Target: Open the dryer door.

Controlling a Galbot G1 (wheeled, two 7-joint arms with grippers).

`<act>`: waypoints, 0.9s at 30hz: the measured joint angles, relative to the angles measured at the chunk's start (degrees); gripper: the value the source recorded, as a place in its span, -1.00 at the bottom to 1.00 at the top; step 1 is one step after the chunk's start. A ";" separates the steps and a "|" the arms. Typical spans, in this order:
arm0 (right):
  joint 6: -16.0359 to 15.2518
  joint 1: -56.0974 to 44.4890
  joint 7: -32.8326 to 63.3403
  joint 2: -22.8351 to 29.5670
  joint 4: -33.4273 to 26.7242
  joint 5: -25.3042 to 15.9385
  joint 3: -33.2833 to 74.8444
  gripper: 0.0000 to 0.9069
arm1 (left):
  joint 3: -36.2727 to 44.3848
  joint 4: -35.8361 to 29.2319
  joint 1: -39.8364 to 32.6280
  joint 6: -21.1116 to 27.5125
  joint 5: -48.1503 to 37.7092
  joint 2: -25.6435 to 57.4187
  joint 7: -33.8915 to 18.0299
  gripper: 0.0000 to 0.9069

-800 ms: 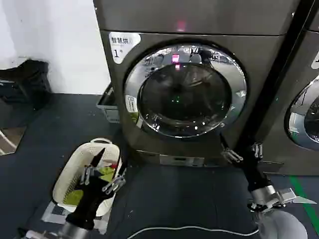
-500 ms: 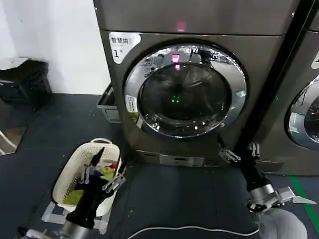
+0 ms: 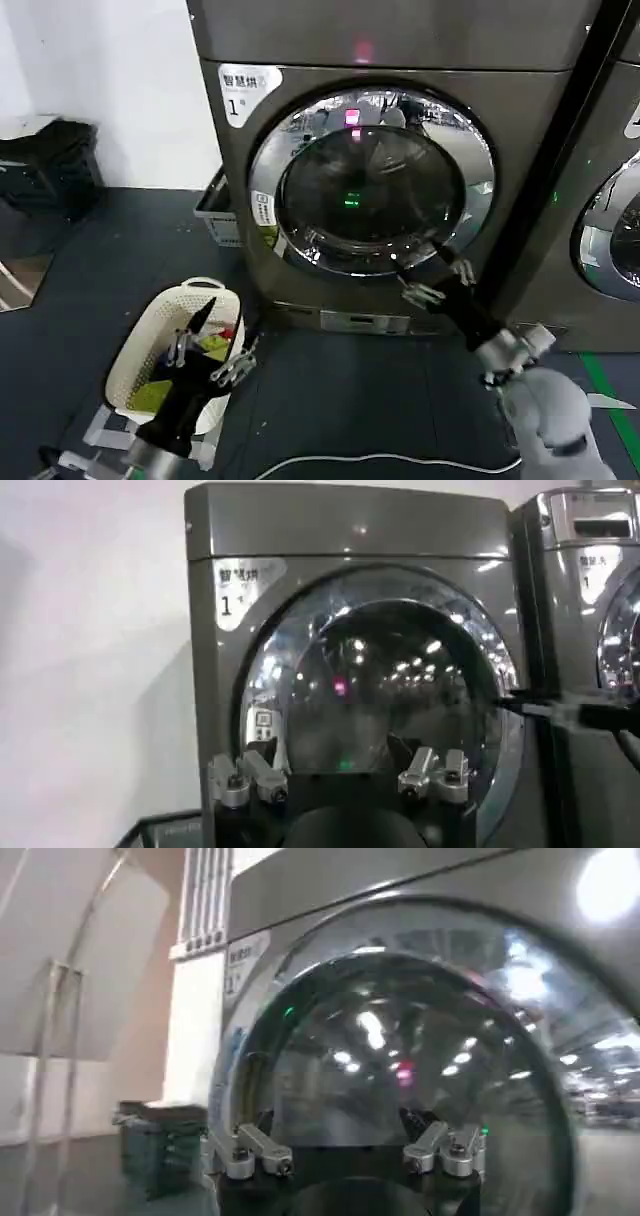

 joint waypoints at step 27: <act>4.53 23.73 -3.35 4.34 -23.97 -4.09 -17.36 1.00 | -0.33 -0.05 -0.30 0.08 0.40 -0.33 0.89 1.00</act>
